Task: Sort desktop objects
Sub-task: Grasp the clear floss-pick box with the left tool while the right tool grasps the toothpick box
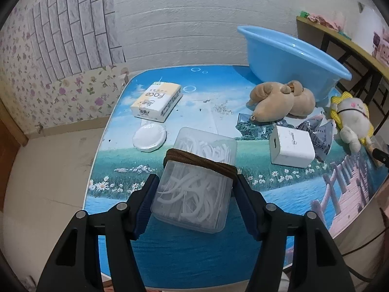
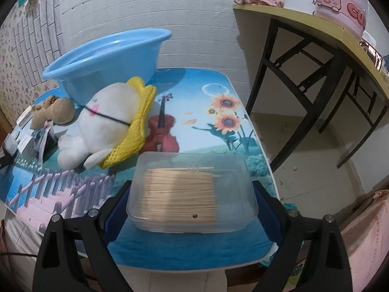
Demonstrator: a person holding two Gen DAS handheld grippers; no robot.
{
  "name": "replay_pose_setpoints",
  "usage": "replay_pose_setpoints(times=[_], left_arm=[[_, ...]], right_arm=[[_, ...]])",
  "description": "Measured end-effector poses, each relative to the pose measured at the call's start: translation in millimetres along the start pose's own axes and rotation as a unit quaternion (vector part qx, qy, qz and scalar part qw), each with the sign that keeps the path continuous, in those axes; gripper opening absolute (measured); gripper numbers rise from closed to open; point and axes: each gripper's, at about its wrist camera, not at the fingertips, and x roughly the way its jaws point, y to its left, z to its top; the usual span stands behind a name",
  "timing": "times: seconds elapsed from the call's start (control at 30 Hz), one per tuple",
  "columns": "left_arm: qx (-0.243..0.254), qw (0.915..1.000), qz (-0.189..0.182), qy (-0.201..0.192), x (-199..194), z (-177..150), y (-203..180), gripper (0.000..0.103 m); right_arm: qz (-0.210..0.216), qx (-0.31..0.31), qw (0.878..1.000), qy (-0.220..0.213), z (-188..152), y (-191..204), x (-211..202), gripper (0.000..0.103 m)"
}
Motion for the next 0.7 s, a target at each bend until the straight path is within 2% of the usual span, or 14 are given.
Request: replay_pose_setpoints(times=[0.27,0.47,0.57,0.7], left_arm=[[-0.007,0.9999,0.010,0.010,3.6,-0.8,-4.0,0.062],[-0.017,0.9998,-0.007,0.004,4.4,-2.1,-1.2,0.063],[-0.018,0.9998,-0.013,0.001,5.4,-2.5,-3.3,0.069],[-0.012,0.9999,-0.011,-0.002,7.3,-2.3,-7.1,0.072]], right_arm=[[0.030,-0.020,0.999,-0.002,-4.2,14.5,-3.5,0.093],[0.045,-0.038,0.998,-0.009,-6.8,19.9,-0.5,0.094],[0.051,-0.054,0.997,-0.008,-9.2,25.3,2.0,0.099],[0.048,-0.063,0.997,-0.006,-10.0,29.0,4.0,0.099]])
